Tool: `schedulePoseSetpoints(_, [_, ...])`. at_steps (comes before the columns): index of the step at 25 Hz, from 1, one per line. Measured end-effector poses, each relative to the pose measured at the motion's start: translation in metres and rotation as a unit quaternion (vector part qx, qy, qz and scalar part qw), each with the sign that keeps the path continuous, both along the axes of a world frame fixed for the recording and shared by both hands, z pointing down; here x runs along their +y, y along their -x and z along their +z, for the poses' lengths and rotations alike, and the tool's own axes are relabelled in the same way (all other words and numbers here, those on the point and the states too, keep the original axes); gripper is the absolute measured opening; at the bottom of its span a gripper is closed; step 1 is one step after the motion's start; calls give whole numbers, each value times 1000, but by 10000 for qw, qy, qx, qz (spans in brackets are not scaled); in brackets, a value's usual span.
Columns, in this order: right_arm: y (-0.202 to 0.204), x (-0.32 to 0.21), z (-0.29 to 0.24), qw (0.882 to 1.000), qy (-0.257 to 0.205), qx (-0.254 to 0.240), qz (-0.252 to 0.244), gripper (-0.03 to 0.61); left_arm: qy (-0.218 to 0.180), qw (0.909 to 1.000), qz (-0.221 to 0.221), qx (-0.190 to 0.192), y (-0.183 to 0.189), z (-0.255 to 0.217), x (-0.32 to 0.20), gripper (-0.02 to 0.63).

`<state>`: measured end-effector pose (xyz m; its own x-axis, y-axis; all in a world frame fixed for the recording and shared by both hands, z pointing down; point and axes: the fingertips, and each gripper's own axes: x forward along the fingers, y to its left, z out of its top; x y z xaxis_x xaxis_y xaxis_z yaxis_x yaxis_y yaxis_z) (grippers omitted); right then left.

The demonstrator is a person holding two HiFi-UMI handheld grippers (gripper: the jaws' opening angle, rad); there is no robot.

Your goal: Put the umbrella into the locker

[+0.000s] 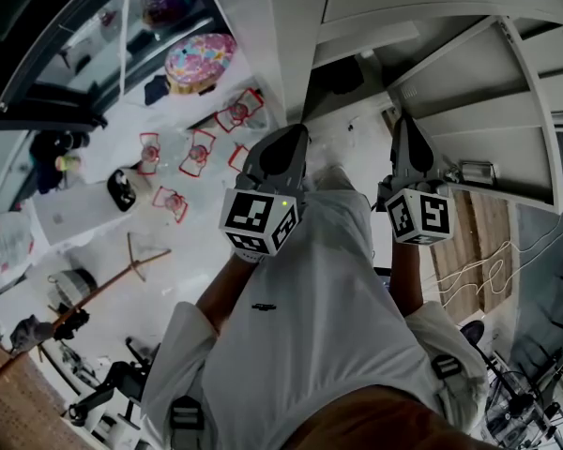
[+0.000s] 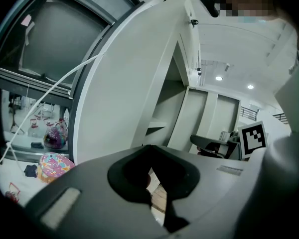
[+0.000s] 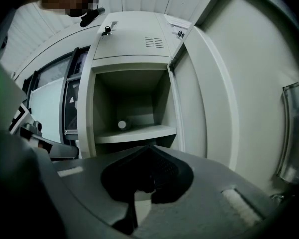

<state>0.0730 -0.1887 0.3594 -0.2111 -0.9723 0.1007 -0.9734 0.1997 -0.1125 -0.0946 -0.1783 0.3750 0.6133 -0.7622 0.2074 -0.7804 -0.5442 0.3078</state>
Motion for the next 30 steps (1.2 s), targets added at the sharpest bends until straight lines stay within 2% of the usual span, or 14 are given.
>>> schedulePoseSetpoints(30, [11,2,-8,9997,-27,-53,-224,3,50,10000,36,-13,-10,1,2,12])
